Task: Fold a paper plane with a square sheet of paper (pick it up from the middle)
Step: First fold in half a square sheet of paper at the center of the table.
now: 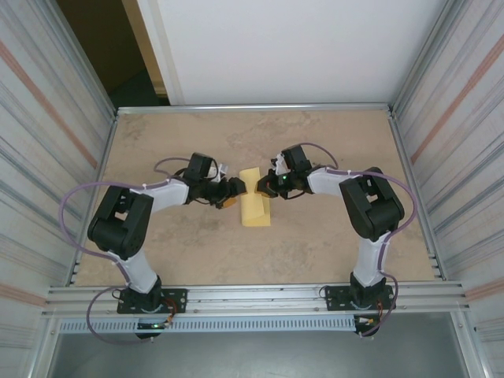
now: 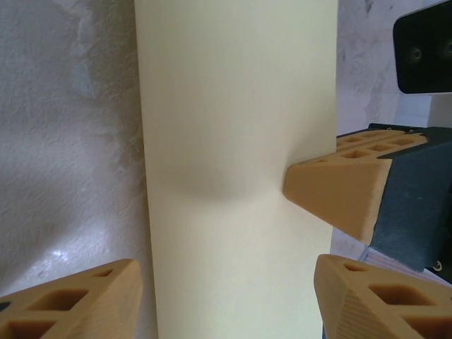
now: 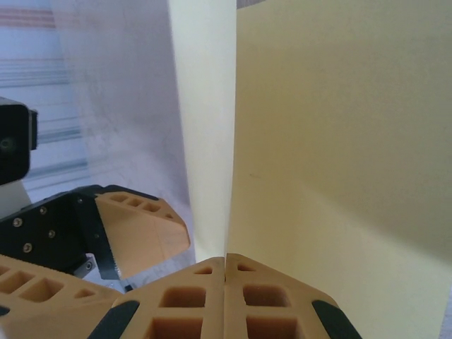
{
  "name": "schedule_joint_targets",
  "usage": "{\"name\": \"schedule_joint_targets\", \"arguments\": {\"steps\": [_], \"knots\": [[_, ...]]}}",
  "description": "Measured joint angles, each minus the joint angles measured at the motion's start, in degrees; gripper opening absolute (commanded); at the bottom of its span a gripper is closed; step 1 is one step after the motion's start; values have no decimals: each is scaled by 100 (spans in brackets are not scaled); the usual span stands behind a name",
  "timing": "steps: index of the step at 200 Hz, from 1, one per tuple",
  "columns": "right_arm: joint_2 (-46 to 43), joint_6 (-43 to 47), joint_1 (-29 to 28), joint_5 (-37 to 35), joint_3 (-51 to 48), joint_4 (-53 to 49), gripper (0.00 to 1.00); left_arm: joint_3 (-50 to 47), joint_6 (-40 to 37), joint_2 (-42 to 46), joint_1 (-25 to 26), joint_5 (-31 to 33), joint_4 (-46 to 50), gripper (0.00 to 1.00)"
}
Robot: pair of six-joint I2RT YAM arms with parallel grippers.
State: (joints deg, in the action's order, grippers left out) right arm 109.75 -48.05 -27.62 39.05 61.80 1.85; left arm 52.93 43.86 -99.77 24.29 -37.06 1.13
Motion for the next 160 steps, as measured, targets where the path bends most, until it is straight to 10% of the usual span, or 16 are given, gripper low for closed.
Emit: {"name": "schedule_joint_targets", "arguments": {"steps": [160], "knots": [[195,-109,66,44,-85,157,3,1117,-785,-953,238,468,1161,45]]}}
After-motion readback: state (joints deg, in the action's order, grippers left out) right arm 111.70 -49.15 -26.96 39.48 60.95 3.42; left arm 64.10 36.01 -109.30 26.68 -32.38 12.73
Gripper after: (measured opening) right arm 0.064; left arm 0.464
